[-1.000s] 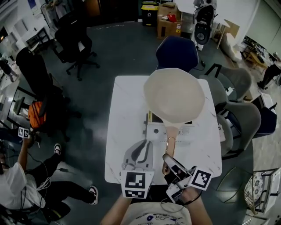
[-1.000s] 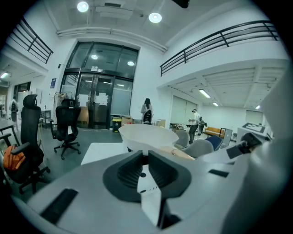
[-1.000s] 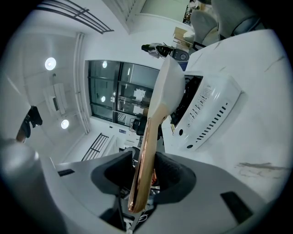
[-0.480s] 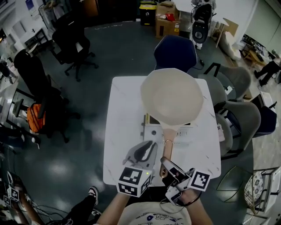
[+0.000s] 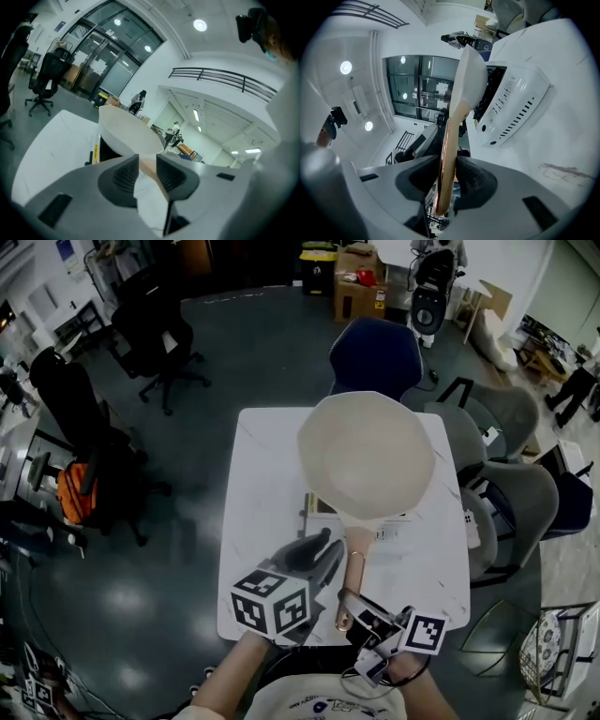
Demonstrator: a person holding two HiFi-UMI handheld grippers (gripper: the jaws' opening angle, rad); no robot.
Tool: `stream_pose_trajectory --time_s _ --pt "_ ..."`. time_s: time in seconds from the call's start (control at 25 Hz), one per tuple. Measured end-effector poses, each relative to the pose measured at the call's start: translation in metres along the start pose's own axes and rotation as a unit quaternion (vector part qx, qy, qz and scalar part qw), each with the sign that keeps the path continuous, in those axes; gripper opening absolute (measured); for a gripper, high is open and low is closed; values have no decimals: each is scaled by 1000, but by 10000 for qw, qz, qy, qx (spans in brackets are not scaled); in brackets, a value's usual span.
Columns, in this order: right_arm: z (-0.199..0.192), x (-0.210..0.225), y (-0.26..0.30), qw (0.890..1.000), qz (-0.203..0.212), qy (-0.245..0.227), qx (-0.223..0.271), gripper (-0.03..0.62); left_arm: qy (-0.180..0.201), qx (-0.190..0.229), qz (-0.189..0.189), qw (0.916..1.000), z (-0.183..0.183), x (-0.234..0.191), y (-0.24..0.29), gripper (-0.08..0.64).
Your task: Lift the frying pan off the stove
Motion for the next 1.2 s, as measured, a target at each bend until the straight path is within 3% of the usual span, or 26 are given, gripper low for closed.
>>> stream_pose_trajectory --time_s 0.12,0.24,0.56,0.8,0.96,1.2 --pt "2 -1 1 9999 8 8 -128 124 -372 -204 -198 9989 3 -1 12 102" --pt "3 0 0 9995 11 -23 -307 124 -472 -384 -200 9979 1 -3 23 118" --pt "5 0 1 9982 97 -94 -590 124 -1142 -492 -321 9917 -4 -12 34 147" --pt "4 -3 3 9979 50 -130 -636 124 -1220 -736 -510 9885 -1 -17 37 155" --pt "4 -6 2 9984 -10 -121 -543 124 -1535 -959 -834 9799 -2 -17 45 160" --pt "2 -2 -2 9991 -205 -95 -366 124 -1642 -1214 -1107 9726 -1 -22 57 160"
Point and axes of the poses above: the fingertips, and each gripper's own axes: y forward along the fingers, x to its right, z out of its top, the point moved 7 cm from there along -y, backward along the fingers, and after that the axes turned 6 degrees about -y, right-handed, at the moved point
